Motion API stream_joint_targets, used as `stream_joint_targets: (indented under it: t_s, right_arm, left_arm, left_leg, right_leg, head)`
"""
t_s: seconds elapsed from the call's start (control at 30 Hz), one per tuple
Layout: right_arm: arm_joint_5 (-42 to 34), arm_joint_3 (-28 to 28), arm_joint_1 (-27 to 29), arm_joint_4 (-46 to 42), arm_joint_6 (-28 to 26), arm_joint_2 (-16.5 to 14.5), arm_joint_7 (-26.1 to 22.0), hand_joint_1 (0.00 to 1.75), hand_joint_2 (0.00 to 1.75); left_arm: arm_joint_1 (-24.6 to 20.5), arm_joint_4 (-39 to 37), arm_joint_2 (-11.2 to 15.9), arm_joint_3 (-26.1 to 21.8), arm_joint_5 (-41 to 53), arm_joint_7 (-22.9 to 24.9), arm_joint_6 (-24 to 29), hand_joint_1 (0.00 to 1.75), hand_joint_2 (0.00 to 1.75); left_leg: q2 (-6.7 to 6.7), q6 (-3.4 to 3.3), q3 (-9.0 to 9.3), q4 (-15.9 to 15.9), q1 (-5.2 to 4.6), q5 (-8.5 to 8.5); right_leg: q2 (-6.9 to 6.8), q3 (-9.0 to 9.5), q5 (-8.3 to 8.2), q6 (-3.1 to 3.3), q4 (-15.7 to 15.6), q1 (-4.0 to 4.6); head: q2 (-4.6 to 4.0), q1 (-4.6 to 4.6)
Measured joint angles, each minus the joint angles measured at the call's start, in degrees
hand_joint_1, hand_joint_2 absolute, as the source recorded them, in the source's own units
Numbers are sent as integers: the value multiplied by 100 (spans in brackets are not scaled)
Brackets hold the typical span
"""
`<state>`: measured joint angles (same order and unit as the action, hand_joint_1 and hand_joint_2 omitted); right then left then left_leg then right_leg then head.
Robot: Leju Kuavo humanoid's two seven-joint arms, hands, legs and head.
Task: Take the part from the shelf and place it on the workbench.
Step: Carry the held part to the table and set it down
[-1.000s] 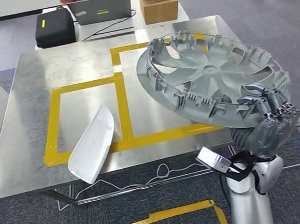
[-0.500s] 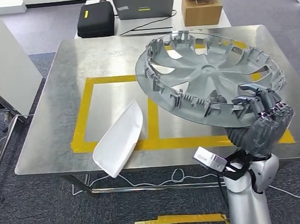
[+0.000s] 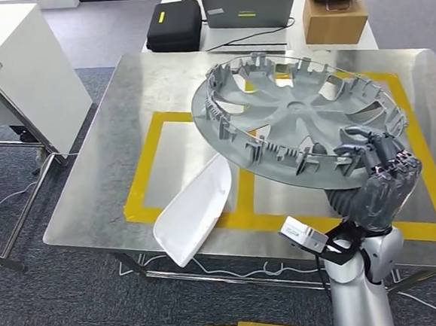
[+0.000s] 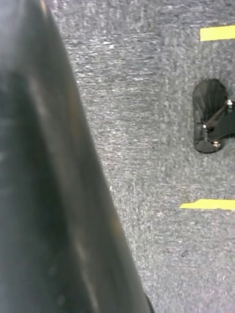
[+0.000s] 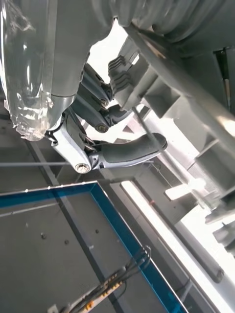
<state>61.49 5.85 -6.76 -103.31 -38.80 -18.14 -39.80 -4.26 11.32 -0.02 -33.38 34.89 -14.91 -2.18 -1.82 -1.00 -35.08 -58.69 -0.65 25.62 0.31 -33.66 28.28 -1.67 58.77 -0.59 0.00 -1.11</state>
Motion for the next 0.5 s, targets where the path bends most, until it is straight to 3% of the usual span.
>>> stream_joint_targets:
  t_s: [0.23, 0.4, 0.5]
  right_arm:
    - [143, 16, 3, 1, 0, 0, 0, 175, 175]
    - [198, 40, 6, 1, 0, 0, 8, 175, 175]
    - [303, 149, 25, 6, 0, 0, 89, 175, 175]
  left_arm:
    - [2, 0, 10, 0, 4, -4, -41, 0, 0]
    - [3, 0, 7, 0, 6, -7, -55, 0, 0]
    - [8, 0, 7, 0, 5, -16, -69, 0, 0]
  left_leg:
    - [4, -1, 37, 68, 7, -10]
    - [4, 83, 37, 74, 26, -7]
    - [4, 93, 35, 74, 27, -5]
  right_leg:
    - [11, 2, 23, 52, -1, 20]
    - [10, 4, 33, 72, 2, 38]
    - [8, 8, 34, 73, 1, 38]
  head:
    - [0, -7]
    - [0, -4]
    - [0, -3]
